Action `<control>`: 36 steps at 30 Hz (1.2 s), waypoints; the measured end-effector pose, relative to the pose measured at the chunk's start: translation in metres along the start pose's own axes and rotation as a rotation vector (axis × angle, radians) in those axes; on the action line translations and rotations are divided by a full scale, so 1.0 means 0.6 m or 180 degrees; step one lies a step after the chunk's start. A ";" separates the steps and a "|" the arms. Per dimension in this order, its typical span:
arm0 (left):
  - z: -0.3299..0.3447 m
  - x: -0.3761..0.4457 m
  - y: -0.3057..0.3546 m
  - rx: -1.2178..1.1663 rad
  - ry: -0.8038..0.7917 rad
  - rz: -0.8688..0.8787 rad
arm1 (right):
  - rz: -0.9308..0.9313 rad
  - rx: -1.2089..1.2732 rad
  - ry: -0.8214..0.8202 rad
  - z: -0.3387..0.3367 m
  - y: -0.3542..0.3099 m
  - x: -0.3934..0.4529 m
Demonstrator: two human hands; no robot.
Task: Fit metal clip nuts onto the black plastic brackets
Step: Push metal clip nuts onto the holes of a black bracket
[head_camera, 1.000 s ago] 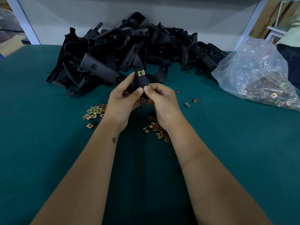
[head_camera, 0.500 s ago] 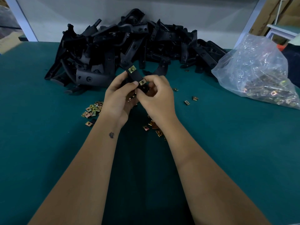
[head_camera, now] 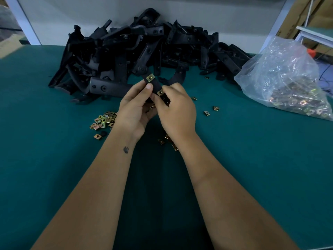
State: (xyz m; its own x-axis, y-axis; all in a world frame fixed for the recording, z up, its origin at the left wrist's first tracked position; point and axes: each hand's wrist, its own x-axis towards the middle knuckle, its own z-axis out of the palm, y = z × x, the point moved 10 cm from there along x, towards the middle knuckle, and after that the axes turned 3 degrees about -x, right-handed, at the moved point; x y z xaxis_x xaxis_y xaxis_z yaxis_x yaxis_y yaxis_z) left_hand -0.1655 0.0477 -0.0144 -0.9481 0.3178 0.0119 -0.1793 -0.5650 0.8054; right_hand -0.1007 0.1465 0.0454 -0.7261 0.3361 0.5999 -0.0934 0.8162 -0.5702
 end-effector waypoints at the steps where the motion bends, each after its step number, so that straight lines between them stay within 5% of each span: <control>1: 0.001 0.000 0.000 0.0014 -0.0010 0.0009 | 0.0000 -0.0017 -0.0007 0.000 0.000 0.000; 25: 0.010 -0.005 0.000 0.0260 0.0014 0.0053 | -0.0088 -0.0036 0.0343 -0.021 0.005 0.002; 32: 0.003 -0.013 0.041 0.0613 0.0288 0.0611 | 0.0623 0.0336 0.0590 -0.037 0.055 0.003; 36: -0.044 -0.010 0.060 0.0217 0.0744 0.0765 | 0.1075 0.0975 0.0709 -0.053 0.096 0.002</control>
State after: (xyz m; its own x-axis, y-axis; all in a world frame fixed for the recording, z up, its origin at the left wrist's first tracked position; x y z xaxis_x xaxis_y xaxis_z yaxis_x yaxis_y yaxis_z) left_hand -0.1736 0.0053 -0.0011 -0.9971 -0.0058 0.0764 0.0671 -0.5480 0.8338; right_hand -0.0855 0.2087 0.0314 -0.5905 0.6768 0.4396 -0.0981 0.4805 -0.8715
